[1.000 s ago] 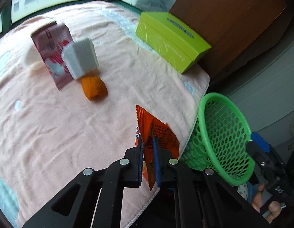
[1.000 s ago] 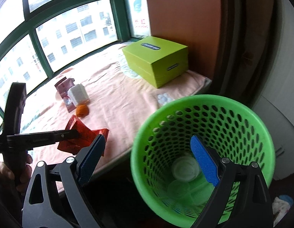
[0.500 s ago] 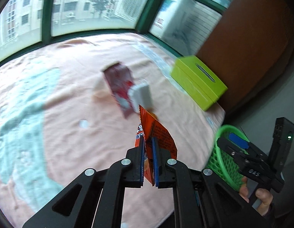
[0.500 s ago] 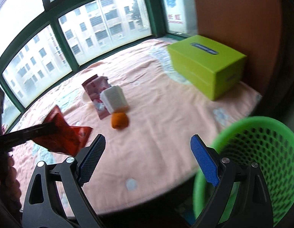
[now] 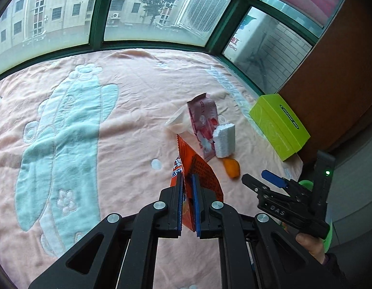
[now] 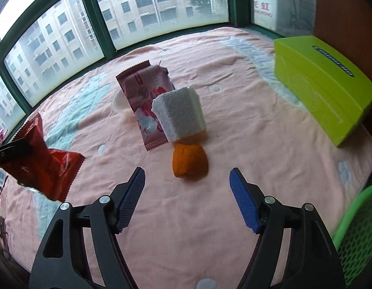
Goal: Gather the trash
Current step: 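Grasp the orange sponge piece with the right tool while the left tool holds the chip bag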
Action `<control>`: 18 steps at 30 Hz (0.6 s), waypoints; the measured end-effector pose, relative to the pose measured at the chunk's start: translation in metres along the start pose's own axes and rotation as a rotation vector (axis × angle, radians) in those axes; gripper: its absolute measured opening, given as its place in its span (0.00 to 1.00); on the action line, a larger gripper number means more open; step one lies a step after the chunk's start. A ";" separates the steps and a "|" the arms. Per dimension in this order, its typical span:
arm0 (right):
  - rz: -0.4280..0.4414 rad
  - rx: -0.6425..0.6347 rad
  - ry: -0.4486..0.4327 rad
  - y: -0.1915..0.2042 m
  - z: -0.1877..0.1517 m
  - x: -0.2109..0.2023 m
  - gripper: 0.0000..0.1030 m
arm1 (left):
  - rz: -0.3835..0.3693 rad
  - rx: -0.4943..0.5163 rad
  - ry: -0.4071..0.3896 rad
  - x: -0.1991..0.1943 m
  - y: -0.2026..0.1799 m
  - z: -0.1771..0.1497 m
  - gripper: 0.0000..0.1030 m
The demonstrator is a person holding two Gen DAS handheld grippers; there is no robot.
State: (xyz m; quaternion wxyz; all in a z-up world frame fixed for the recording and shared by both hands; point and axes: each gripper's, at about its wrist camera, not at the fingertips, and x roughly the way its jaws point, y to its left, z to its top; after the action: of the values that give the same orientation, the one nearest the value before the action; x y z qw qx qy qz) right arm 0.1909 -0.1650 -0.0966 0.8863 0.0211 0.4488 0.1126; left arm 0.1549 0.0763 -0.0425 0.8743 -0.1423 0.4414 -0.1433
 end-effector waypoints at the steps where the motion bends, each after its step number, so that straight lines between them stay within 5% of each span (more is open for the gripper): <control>1: 0.002 -0.001 0.008 0.001 0.001 0.005 0.66 | 0.001 -0.003 0.001 0.001 0.002 0.000 0.07; 13: -0.055 -0.032 0.060 0.003 0.006 0.041 0.56 | -0.004 -0.015 0.013 0.007 0.007 0.001 0.07; 18: -0.058 -0.027 0.069 0.001 0.003 0.045 0.44 | -0.005 -0.016 0.016 0.007 0.007 0.000 0.07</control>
State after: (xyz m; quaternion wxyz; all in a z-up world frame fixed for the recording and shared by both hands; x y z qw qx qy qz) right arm 0.2190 -0.1541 -0.1297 0.8733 -0.0080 0.4780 0.0934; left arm 0.1602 0.0796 -0.0501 0.8693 -0.1492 0.4489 -0.1433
